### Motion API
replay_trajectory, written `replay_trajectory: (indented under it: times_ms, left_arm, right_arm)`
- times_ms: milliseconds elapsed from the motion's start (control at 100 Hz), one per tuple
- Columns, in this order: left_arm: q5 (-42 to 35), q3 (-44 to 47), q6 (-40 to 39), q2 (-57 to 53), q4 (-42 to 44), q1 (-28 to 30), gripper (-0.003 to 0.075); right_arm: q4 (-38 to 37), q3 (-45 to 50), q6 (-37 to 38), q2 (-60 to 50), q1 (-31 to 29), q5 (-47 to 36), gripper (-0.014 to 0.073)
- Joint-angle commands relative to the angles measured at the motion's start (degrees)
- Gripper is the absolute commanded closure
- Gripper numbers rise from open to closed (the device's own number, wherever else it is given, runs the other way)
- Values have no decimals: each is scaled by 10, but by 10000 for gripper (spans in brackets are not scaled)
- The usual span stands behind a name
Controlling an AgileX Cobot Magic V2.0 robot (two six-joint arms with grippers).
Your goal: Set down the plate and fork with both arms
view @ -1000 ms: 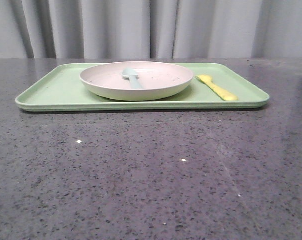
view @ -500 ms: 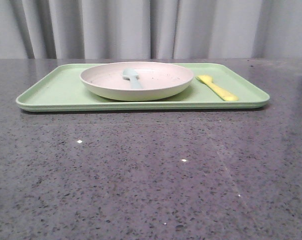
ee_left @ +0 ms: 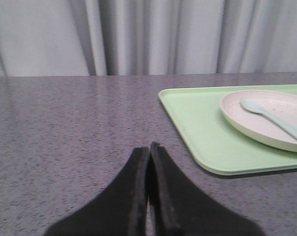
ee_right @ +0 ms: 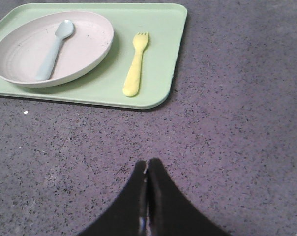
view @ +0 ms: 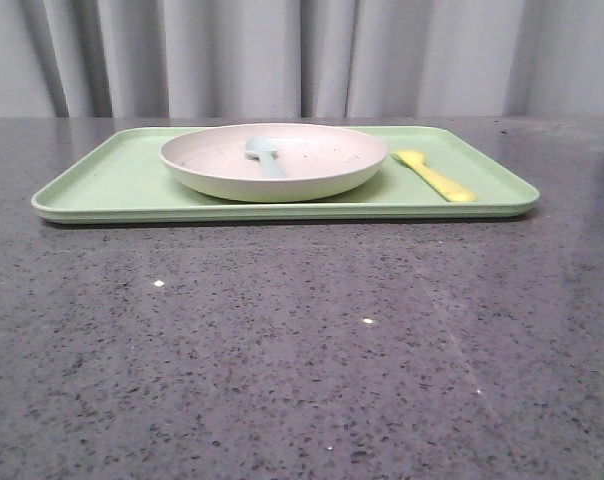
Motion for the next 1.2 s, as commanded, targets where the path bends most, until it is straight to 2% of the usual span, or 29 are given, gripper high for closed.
replay_trajectory:
  times_ms: [0, 300, 360, 400, 1190]
  left_arm:
    - [-47, 2, -7, -20, 17, 23, 741]
    - [-49, 96, -7, -129, 17, 45, 741]
    - [-70, 113, -7, -134, 17, 45, 741]
    - [-53, 111, -7, -133, 17, 45, 741]
    - [-56, 111, -7, -133, 17, 45, 741]
  right_arm:
    - [-10, -14, 0, 0, -2, -43, 661]
    - [-10, -14, 0, 0, -2, -43, 661]
    - [-10, -14, 0, 0, -2, -43, 661]
    - [-10, -14, 0, 0, -2, -42, 661]
    - [-10, -14, 0, 0, -2, -43, 661]
